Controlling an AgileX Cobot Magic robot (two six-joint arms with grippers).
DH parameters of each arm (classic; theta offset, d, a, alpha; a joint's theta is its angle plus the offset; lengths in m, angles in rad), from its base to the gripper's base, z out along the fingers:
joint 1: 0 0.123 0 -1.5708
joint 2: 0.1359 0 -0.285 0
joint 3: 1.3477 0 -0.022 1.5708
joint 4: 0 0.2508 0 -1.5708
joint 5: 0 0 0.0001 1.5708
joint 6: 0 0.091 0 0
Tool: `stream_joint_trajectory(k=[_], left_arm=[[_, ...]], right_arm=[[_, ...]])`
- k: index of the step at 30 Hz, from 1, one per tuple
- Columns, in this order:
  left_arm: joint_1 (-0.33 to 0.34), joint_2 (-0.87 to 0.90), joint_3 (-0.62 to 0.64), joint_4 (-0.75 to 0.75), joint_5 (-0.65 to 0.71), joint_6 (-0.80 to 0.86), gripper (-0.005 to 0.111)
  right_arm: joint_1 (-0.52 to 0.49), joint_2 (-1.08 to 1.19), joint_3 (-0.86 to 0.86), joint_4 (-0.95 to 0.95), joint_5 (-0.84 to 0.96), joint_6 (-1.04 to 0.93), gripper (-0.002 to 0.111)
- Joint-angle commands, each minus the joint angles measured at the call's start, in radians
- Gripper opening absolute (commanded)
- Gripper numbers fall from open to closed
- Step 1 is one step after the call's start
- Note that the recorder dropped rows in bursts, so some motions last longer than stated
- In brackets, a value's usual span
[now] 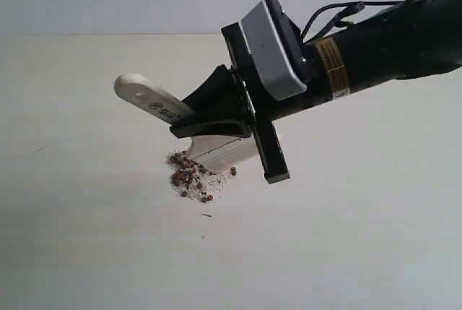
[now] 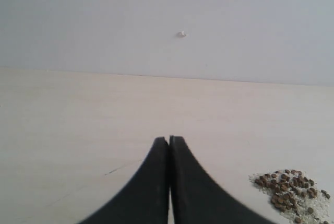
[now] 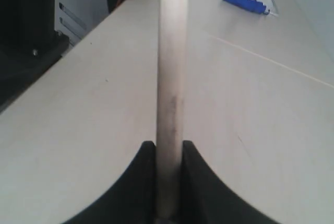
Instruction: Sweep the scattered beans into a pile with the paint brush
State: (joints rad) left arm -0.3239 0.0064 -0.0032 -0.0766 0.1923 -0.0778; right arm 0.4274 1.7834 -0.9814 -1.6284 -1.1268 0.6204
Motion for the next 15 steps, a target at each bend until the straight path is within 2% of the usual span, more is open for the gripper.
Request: stream_joint_trajectory(k=[1,8,15], left_arm=[[-0.006,-0.006,0.003,0.002,0.001,-0.002,0.000],[-0.006,-0.006,0.003,0.002,0.001,-0.002,0.000],[-0.006,-0.006,0.003,0.002,0.001,-0.002,0.000]], right_arm=[[-0.002,0.015,-0.006,0.010,-0.054,0.037,0.000],[0.004,0.220,-0.006,0.141,-0.094,-0.002,0.000],[0.004,0.240,-0.006,0.198,-0.094,-0.116,0.000]])
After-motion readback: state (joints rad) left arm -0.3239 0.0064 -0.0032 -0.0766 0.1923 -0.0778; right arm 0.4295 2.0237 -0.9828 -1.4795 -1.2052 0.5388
